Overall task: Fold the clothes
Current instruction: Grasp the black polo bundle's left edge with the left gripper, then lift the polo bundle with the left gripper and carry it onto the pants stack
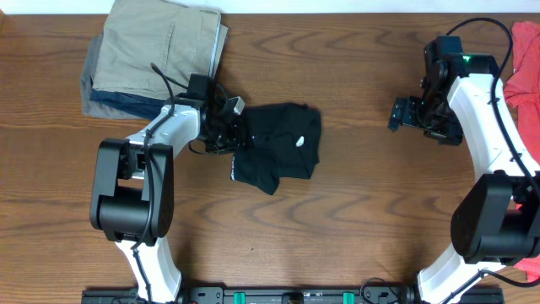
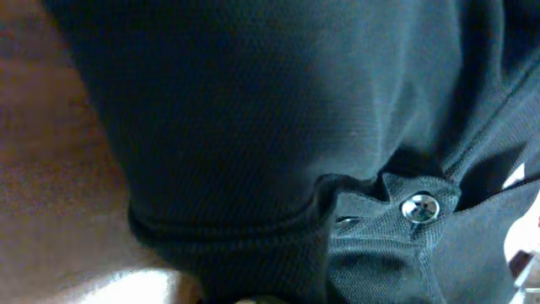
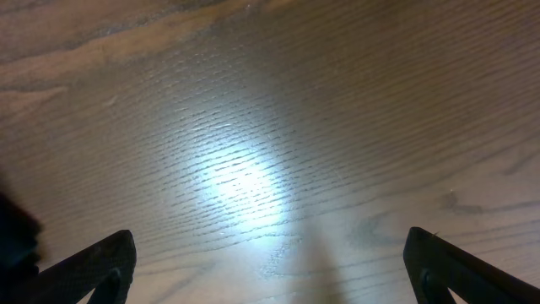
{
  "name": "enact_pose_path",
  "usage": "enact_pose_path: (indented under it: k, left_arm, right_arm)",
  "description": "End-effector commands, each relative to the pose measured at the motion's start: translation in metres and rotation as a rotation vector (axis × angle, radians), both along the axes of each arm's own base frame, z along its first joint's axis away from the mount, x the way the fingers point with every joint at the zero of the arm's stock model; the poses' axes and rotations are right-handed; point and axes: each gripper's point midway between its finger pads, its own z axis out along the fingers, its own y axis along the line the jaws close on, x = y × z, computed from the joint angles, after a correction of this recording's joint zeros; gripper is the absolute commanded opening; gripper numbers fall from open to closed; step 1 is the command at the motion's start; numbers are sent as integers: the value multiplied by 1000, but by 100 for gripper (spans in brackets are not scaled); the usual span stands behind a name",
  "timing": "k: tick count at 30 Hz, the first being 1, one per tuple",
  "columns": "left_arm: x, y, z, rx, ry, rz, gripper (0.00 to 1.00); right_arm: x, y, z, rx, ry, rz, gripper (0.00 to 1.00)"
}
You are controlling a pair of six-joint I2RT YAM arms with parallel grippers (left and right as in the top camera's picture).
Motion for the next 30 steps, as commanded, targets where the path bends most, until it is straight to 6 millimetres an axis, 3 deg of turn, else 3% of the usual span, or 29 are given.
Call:
enact_pose_path:
  k: [1, 6, 17, 24, 30]
  left_arm:
    - [-2, 17, -10, 128, 51, 24, 6]
    - [18, 27, 19, 215, -14, -47, 6]
    - [110, 35, 109, 305, -338, 14, 6]
    - [161, 55, 156, 380, -553, 109, 6]
    - [192, 87, 176, 410, -673, 206, 6]
  right_arm:
    - [1, 0, 3, -14, -8, 17, 99]
    - [1, 0, 3, -14, -8, 17, 99]
    - [1, 0, 3, -14, -8, 17, 99]
    - [1, 0, 3, -14, -8, 17, 99]
    - [1, 0, 3, -14, -8, 17, 99]
